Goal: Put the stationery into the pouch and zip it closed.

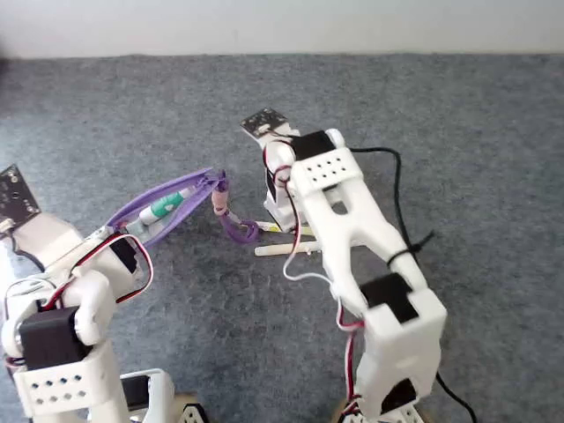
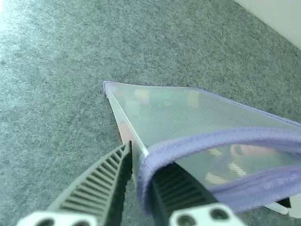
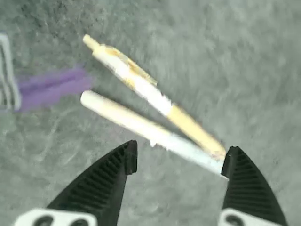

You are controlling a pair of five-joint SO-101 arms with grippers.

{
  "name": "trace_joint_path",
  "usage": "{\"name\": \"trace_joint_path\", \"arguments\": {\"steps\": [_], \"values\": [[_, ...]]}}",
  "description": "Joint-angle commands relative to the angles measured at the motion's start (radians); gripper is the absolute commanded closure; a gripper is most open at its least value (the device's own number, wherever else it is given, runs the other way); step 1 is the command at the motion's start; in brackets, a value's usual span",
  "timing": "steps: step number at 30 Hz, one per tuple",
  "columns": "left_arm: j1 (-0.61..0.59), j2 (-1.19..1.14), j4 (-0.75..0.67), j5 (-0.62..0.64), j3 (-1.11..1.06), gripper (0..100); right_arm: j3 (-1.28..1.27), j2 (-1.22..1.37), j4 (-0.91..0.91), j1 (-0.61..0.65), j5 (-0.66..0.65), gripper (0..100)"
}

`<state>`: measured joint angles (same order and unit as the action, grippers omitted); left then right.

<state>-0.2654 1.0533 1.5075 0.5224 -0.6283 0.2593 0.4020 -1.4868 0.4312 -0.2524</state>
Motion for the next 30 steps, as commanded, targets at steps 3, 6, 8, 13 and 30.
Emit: {"name": "trace_joint_path", "arguments": {"steps": [3, 6, 8, 13, 30], "values": [[-0.005, 0.005, -0.018, 0.009, 0.021, 99, 0.126, 0.113, -0.002, 0.018, -0.121, 75.2], [-0.005, 0.005, -0.018, 0.009, 0.021, 99, 0.172, 0.171, -0.002, 0.027, -0.129, 78.5], [-0.005, 0.005, -0.018, 0.009, 0.021, 99, 0.196, 0.2, -0.002, 0.035, -0.13, 79.7], [-0.005, 0.005, -0.02, 0.009, 0.019, 99, 0.213, 0.263, -0.001, 0.059, -0.13, 79.8], [-0.005, 0.005, -0.021, 0.009, 0.016, 99, 0.213, 0.334, 0.154, -0.154, -0.132, 99.1]]}}
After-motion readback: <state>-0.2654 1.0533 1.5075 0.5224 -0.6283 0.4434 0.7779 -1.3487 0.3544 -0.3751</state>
